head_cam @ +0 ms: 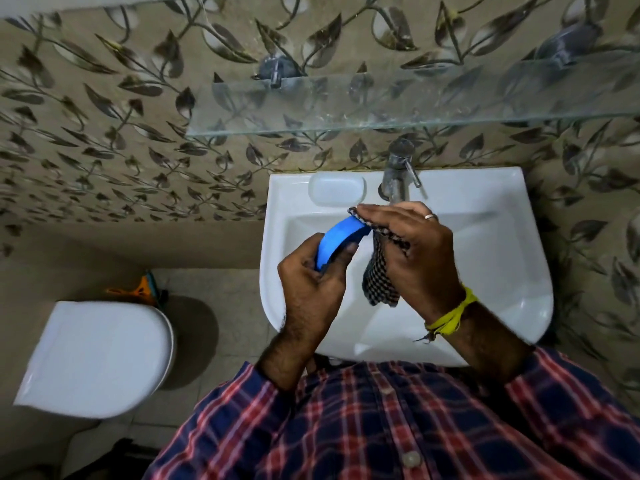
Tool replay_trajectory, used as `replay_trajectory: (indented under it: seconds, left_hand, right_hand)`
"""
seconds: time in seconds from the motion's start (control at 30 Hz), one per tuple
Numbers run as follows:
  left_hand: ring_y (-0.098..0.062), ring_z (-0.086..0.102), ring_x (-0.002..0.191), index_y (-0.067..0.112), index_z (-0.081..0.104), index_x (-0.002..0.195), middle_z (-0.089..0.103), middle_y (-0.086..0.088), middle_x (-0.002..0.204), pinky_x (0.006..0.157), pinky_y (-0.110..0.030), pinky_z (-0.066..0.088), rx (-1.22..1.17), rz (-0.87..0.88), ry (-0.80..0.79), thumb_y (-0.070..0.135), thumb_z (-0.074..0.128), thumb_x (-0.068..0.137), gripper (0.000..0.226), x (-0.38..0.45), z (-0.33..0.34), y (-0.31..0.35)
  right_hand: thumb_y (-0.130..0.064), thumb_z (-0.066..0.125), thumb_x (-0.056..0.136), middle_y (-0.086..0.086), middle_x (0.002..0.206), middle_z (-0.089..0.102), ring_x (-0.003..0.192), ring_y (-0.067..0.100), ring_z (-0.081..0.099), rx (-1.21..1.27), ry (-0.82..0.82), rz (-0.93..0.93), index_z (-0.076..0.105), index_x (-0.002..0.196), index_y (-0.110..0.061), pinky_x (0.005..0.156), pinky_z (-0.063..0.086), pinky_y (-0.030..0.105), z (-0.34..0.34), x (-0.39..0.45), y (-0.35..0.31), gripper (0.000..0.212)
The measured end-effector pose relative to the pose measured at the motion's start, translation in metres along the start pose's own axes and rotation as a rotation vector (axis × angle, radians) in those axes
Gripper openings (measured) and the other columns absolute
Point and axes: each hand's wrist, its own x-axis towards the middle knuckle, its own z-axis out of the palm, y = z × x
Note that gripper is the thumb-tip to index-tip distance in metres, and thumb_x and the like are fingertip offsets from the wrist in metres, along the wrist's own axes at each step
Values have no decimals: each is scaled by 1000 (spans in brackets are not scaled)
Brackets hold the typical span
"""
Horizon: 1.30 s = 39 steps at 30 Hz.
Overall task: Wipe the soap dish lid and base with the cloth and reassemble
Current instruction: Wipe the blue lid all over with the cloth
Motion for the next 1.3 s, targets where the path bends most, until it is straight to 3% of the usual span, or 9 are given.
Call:
replay_trajectory:
  seconds: [0.17,0.4,0.47,0.67,0.77,0.9,1.1,1.23,1.3]
  left_hand:
    - [-26,61,67,9,69,91,65,-15,74,64,-40,56,-114,-32,0,0,75,87,11,4,-5,0]
    - [-9,67,79,28,71,96,72,11,83,71,-28,58,-324,-90,16,6,74,87,24,11,-5,2]
    - [-11,66,80,24,70,94,71,11,83,71,-28,58,-351,-116,-49,2,75,85,24,15,-7,5]
    - [-12,69,77,23,69,93,73,5,86,70,-26,56,-60,-81,-154,5,85,74,31,32,-17,13]
    - [-16,69,73,26,70,85,69,12,75,69,-32,60,146,-75,-119,18,90,71,25,34,-14,24]
    - [-27,68,69,4,74,81,72,-6,72,65,-41,58,117,12,-96,-3,79,77,10,31,-12,25]
    - [0,56,56,17,71,80,64,14,64,57,-13,45,34,-30,-48,13,89,72,20,26,-13,22]
    - [1,58,59,27,69,77,65,15,64,59,-13,48,-14,-37,-45,7,88,72,28,27,-14,17]
    - [2,61,61,35,70,76,69,19,67,59,-14,50,-56,-12,-46,6,88,72,35,27,-17,16]
  right_hand:
    - [18,50,75,7,119,70,115,21,63,91,4,-80,72,112,-5,106,44,28,10,-2,-10,49]
    - [8,75,78,-2,103,71,90,0,69,394,177,409,71,108,-3,83,55,16,25,-16,-4,33]
    - [12,72,78,-3,101,71,89,0,70,357,231,349,73,104,-1,83,56,17,24,-10,0,29]
    - [22,56,72,13,103,75,99,29,70,-41,164,-97,75,100,3,92,55,43,7,3,-6,38]
    - [12,51,78,11,113,72,109,28,66,-80,108,-179,72,109,1,98,52,39,5,2,-20,39]
    - [5,42,92,7,127,67,121,22,59,-88,-28,-287,69,118,-4,108,43,28,5,-2,-34,39]
    - [27,51,66,16,114,71,109,28,67,32,-1,-77,71,109,4,97,52,49,-8,6,3,53]
    - [12,45,77,8,122,69,116,25,63,-40,-50,-216,70,117,-4,103,49,39,4,0,-10,50]
    - [18,48,73,8,123,68,118,24,62,-21,-38,-169,70,117,-4,105,48,36,1,-1,-3,54]
